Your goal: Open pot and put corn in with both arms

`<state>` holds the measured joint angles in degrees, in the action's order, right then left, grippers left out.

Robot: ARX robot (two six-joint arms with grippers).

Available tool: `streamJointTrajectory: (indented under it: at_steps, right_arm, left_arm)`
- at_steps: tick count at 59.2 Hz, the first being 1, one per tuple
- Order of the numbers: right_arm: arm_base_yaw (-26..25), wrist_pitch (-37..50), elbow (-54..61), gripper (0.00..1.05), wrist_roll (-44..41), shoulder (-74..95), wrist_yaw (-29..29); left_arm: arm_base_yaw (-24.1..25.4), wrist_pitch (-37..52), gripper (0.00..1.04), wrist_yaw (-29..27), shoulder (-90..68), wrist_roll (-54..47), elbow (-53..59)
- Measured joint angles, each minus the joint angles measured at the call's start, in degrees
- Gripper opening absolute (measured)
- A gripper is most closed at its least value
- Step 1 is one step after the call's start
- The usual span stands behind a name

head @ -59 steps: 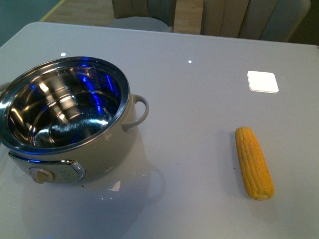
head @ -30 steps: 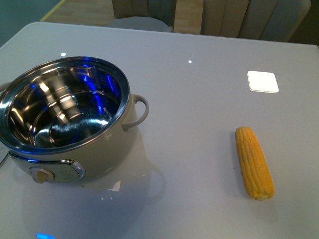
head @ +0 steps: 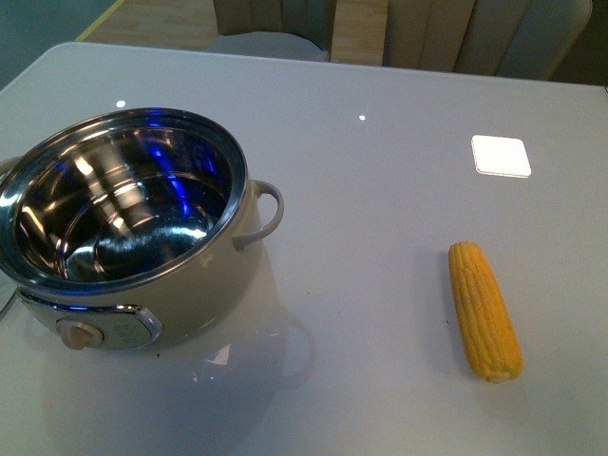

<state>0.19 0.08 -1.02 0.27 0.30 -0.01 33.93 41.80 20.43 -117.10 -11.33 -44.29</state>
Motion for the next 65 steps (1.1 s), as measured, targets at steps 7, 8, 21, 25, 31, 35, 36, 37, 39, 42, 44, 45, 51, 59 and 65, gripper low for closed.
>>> streamJointTrajectory:
  at_steps: [7, 8, 21, 25, 31, 35, 36, 37, 39, 42, 44, 45, 51, 59, 65]
  right_arm:
    - [0.0, 0.0, 0.0, 0.96, 0.0, 0.0, 0.0]
    - [0.0, 0.0, 0.0, 0.96, 0.0, 0.0, 0.0]
    - [0.0, 0.0, 0.0, 0.96, 0.0, 0.0, 0.1]
    - [0.0, 0.0, 0.0, 0.96, 0.0, 0.0, 0.0]
    - [0.0, 0.0, 0.0, 0.96, 0.0, 0.0, 0.0]
    - [0.0, 0.0, 0.0, 0.96, 0.0, 0.0, 0.1]
    - [0.0, 0.0, 0.0, 0.96, 0.0, 0.0, 0.1]
    - [0.0, 0.0, 0.0, 0.96, 0.0, 0.0, 0.1]
    - [0.0, 0.0, 0.0, 0.96, 0.0, 0.0, 0.1]
    - [0.0, 0.0, 0.0, 0.96, 0.0, 0.0, 0.1]
    - [0.0, 0.0, 0.0, 0.96, 0.0, 0.0, 0.1]
    - [0.0, 0.0, 0.0, 0.96, 0.0, 0.0, 0.1]
    - [0.0, 0.0, 0.0, 0.96, 0.0, 0.0, 0.1]
    - [0.0, 0.0, 0.0, 0.96, 0.0, 0.0, 0.1]
    - [0.0, 0.0, 0.0, 0.96, 0.0, 0.0, 0.1]
  left_arm:
    - [0.1, -5.8, 0.98, 5.3, 16.2, 5.4, 4.3]
    - [0.1, -6.7, 0.98, 5.8, 18.3, 6.3, 4.8]
    - [-4.0, -0.8, 0.82, 7.3, 42.2, 11.5, 15.7]
    - [-8.0, 2.3, 0.70, 4.3, 49.1, 11.5, 21.9]
    - [-12.3, 2.3, 0.52, 0.9, 56.0, 11.5, 27.6]
    - [-14.5, 1.8, 0.39, -1.6, 59.3, 11.5, 30.2]
    - [-14.8, 1.6, 0.38, -1.9, 59.6, 11.5, 30.5]
    - [-15.4, 1.4, 0.34, -2.6, 60.4, 11.5, 31.1]
    - [-16.4, 1.0, 0.29, -3.3, 61.6, 11.5, 32.1]
    - [-17.8, 0.3, 0.20, -4.7, 63.5, 11.5, 33.5]
    - [-18.8, -0.3, 0.12, -5.9, 65.1, 11.5, 34.5]
    - [-19.1, -0.4, 0.11, -6.0, 65.5, 11.5, 34.8]
    - [-21.4, -2.3, 0.03, -8.6, 69.5, 11.5, 36.8]
    - [-24.3, -5.2, 0.03, -11.0, 74.6, 11.5, 38.8]
    - [-26.1, -7.8, 0.03, -13.0, 78.5, 11.5, 40.2]
